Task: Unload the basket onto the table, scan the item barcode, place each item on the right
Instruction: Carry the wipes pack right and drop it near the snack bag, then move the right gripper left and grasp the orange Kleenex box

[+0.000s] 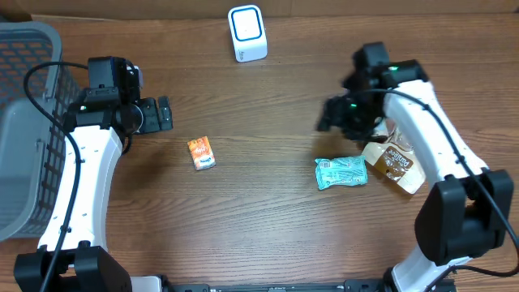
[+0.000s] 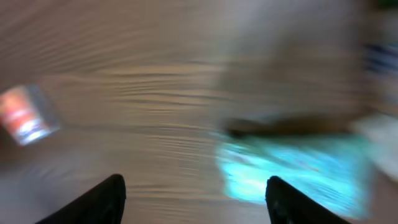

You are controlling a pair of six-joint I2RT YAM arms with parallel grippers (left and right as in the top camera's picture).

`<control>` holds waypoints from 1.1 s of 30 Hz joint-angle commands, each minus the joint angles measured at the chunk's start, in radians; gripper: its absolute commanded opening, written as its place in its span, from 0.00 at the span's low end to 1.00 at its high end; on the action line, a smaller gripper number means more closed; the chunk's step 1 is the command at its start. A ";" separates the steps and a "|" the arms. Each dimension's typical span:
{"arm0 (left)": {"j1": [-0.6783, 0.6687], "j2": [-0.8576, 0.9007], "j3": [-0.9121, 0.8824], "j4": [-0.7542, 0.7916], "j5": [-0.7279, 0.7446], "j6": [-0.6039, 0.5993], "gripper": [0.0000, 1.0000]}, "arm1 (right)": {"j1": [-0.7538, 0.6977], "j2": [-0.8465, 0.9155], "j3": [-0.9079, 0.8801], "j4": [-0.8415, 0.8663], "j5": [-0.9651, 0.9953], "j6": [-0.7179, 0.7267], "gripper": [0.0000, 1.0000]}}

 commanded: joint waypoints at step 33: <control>0.004 0.005 0.001 0.000 -0.006 0.029 0.99 | 0.523 0.422 0.027 0.659 -0.106 0.347 0.39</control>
